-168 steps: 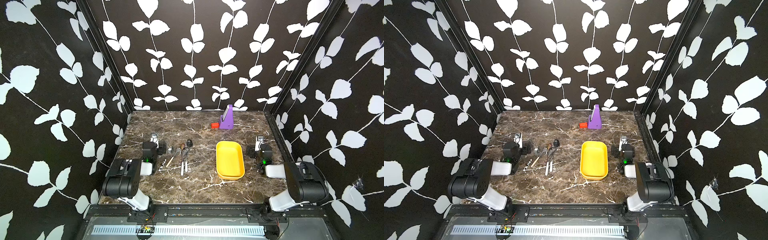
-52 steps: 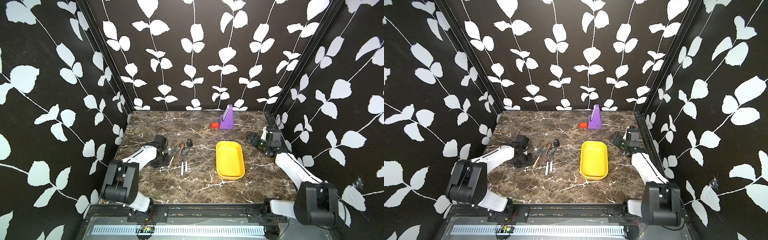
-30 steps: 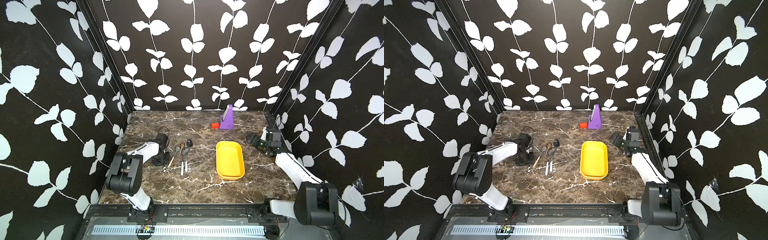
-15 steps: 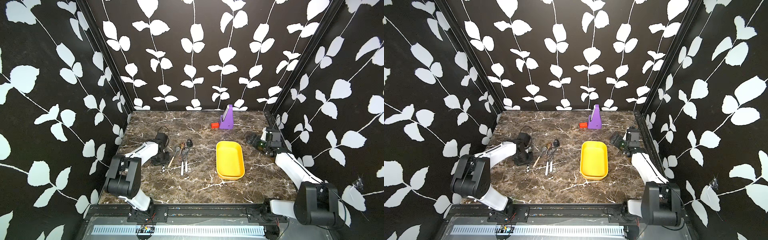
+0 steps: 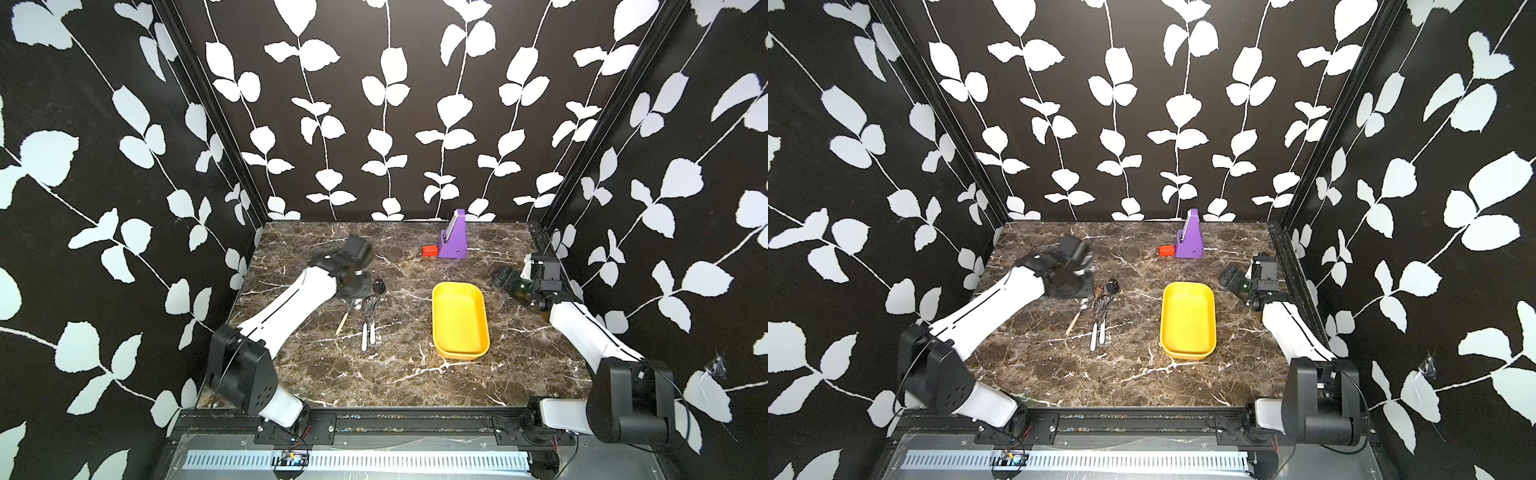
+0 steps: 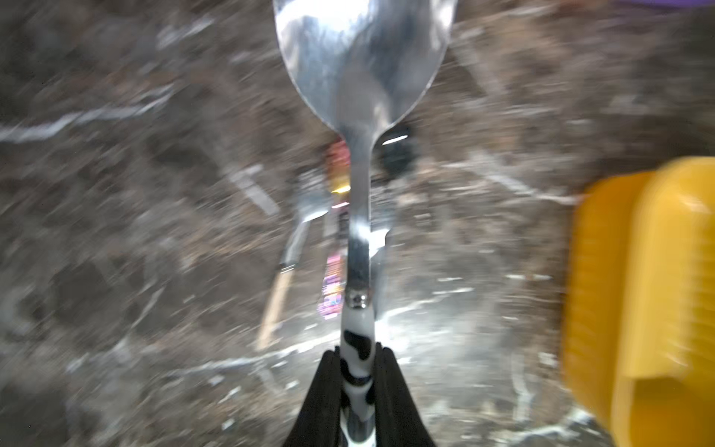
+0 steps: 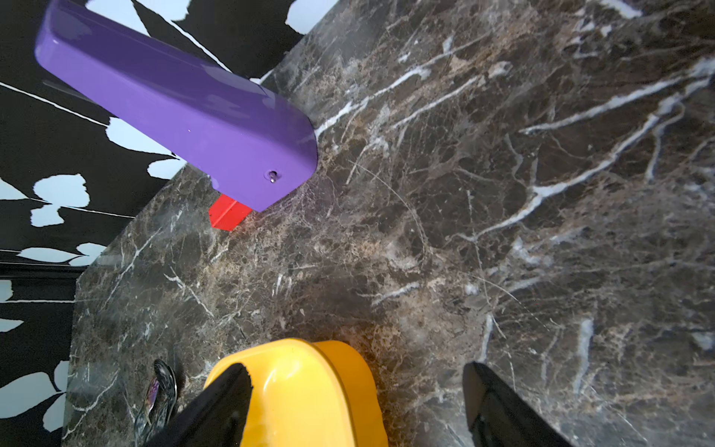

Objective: Put the spoon into the storage box
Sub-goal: Pick up the spoon from the center of the board, then place the spoon in the storage box.

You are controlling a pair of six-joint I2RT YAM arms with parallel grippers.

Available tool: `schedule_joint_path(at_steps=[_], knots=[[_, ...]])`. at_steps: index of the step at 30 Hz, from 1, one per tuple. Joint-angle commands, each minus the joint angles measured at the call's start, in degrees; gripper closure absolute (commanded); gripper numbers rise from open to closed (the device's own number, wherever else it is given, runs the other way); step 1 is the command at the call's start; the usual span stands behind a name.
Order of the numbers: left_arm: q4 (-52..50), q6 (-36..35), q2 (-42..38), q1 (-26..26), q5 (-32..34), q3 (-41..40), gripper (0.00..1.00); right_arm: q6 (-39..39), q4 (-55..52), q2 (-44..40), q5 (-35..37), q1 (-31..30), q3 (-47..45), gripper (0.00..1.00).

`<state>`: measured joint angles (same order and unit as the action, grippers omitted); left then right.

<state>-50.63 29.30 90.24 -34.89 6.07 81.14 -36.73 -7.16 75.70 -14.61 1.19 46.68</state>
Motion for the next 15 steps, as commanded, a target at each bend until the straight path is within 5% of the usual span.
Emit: schedule_joint_path(at_steps=[1,15], knots=[[-1.1,3.7,7.0,-7.0,-1.0,8.0,1.00,0.3,0.0,-0.6,0.8,0.1,2.1,0.13],[2.2,9.2,31.3,-19.8,-10.7,31.8,1.00,1.8,-2.8,-1.6,2.8,1.6,1.9,0.13]])
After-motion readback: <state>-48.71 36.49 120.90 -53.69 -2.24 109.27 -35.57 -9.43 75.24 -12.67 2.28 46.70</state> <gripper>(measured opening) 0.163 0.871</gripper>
